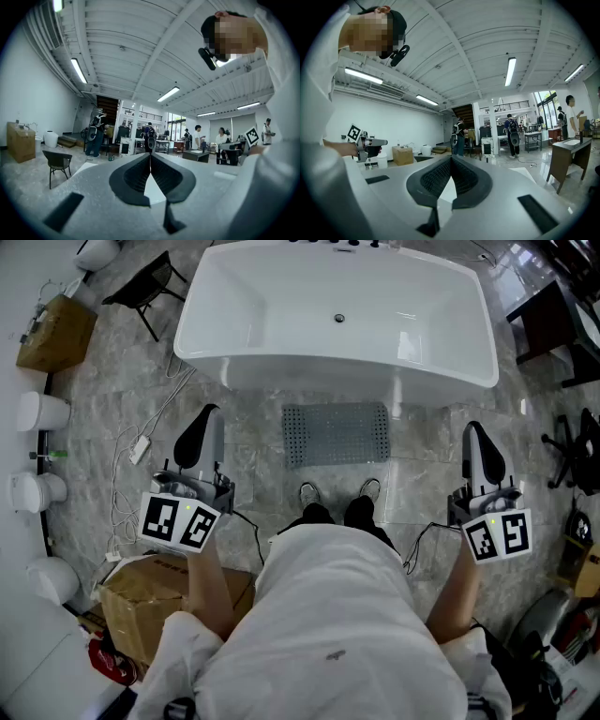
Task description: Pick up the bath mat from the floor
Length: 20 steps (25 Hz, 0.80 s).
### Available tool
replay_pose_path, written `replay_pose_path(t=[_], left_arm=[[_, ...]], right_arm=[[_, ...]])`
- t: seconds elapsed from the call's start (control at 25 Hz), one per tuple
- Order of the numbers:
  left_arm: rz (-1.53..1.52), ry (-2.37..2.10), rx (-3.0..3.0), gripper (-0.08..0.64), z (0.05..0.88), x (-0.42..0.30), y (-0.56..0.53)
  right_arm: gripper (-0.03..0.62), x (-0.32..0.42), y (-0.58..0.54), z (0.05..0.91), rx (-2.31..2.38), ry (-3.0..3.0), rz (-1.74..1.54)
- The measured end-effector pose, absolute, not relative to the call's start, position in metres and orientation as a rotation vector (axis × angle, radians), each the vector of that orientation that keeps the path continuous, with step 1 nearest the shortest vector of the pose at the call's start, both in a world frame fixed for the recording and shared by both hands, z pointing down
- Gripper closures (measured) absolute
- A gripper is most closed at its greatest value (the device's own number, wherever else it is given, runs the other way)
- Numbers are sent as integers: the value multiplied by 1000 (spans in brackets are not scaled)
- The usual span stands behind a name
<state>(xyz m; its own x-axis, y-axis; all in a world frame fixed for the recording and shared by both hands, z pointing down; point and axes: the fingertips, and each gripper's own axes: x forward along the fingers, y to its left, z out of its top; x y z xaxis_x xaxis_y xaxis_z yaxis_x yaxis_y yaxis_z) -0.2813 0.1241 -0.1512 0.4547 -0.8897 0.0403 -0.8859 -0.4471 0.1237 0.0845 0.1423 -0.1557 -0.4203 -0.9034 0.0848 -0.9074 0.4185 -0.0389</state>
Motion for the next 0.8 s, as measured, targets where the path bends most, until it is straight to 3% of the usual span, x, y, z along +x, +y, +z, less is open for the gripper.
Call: replay_pose_path(t=[0.4, 0.8], left_arm=[[-75, -1511, 2572, 546, -139, -299, 136], [48, -1297, 2558, 546, -78, -283, 144]], right_arm=[[584, 67, 149, -155, 1708, -2593, 130], [583, 58, 155, -76, 1691, -2446, 399]])
